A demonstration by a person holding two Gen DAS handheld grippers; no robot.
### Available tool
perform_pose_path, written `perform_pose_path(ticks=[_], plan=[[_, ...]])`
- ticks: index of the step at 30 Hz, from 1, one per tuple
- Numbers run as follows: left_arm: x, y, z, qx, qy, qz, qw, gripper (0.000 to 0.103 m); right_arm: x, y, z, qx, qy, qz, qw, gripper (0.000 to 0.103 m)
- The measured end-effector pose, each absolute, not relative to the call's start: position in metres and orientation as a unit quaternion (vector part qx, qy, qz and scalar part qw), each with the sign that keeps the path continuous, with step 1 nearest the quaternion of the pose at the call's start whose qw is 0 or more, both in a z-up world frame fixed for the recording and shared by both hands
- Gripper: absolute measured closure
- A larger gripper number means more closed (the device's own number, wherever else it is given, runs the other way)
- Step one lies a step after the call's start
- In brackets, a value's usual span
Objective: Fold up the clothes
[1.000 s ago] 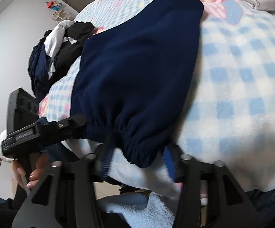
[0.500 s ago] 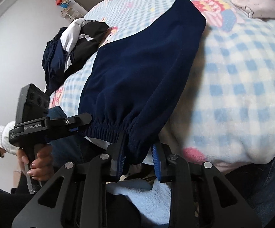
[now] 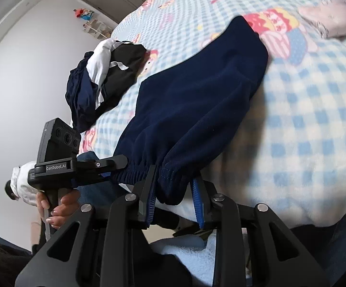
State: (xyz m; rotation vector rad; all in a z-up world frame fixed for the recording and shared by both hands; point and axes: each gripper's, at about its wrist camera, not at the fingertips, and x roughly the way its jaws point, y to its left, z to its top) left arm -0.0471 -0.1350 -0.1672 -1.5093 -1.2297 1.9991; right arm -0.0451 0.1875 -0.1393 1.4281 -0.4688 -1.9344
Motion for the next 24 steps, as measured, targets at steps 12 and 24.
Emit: perform_pose_path(ticks=[12, 24], plan=[[-0.046, -0.137, -0.175, -0.529, -0.458, 0.693, 0.172, 0.077, -0.041, 0.166, -0.173, 0.595, -0.140, -0.704, 0.361, 0.044], [-0.043, -0.110, -0.112, -0.481, -0.273, 0.817, 0.162, 0.077, -0.047, 0.171, -0.178, 0.582, -0.156, -0.721, 0.342, 0.077]])
